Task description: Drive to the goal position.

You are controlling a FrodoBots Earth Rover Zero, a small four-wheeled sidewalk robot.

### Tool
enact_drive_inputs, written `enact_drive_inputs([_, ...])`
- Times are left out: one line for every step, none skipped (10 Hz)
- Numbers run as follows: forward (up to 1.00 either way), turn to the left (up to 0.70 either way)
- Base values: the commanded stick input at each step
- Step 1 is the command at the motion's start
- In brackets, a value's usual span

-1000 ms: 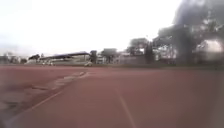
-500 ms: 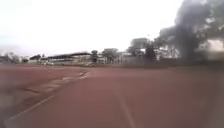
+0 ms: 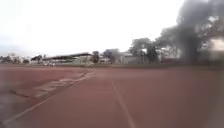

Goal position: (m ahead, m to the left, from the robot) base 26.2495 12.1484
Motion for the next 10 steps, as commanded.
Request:
enact_drive_inputs([0.7,0.02])
enact_drive_inputs([0.7,0.02])
enact_drive_inputs([0.7,0.02])
enact_drive_inputs([0.7,0.02])
enact_drive_inputs([0.7,0.02])
enact_drive_inputs([0.7,0.02])
enact_drive_inputs([0.7,0.02])
enact_drive_inputs([0.7,0.02])
enact_drive_inputs([0.7,0.02])
enact_drive_inputs([0.7,0.02])
